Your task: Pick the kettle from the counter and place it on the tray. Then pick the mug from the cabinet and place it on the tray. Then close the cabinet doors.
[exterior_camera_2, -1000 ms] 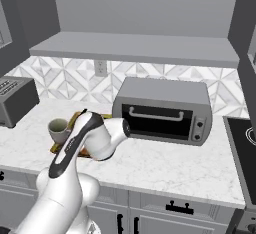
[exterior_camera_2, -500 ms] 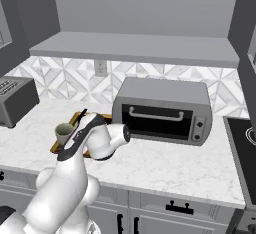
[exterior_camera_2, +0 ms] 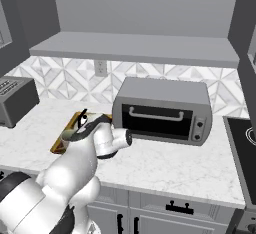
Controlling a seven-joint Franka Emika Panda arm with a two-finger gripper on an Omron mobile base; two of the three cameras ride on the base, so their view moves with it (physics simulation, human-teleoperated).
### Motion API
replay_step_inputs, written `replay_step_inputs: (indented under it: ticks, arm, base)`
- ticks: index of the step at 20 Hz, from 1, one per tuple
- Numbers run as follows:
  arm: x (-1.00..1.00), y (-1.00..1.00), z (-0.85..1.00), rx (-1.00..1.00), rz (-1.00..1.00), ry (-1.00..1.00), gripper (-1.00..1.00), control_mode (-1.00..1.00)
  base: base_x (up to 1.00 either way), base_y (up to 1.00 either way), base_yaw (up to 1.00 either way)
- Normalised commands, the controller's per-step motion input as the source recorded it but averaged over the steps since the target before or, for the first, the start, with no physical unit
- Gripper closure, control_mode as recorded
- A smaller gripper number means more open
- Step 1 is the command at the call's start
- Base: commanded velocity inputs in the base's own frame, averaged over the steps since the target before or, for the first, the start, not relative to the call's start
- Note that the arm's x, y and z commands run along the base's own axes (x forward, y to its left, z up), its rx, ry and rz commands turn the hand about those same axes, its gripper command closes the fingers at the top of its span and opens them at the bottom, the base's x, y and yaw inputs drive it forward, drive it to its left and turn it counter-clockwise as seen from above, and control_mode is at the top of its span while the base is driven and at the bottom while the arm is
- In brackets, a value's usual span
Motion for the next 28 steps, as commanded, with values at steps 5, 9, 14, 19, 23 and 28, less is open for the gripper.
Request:
replay_step_inputs:
  ticks: [5,9,14,19,23,28]
  arm:
    - [0.33,0.00,-0.17,0.00,0.00,0.00,1.00,-1.00]
    - [0.27,0.09,-0.21,0.00,0.00,0.00,1.00,-1.00]
    - [0.02,0.10,-0.33,0.00,0.00,0.00,1.00,-1.00]
    - [0.02,0.00,-0.21,0.00,0.00,0.00,1.00,-1.00]
    - [-0.01,0.01,-0.01,0.00,0.00,0.00,-1.00,-1.00]
    - [-0.15,0.00,0.21,0.00,0.00,0.00,-1.00,-1.00]
  base:
    - [0.00,0.00,0.00]
    - [0.00,0.00,0.00]
    - [0.00,0.00,0.00]
    - [0.00,0.00,0.00]
    - [0.00,0.00,0.00]
    - [0.00,0.00,0.00]
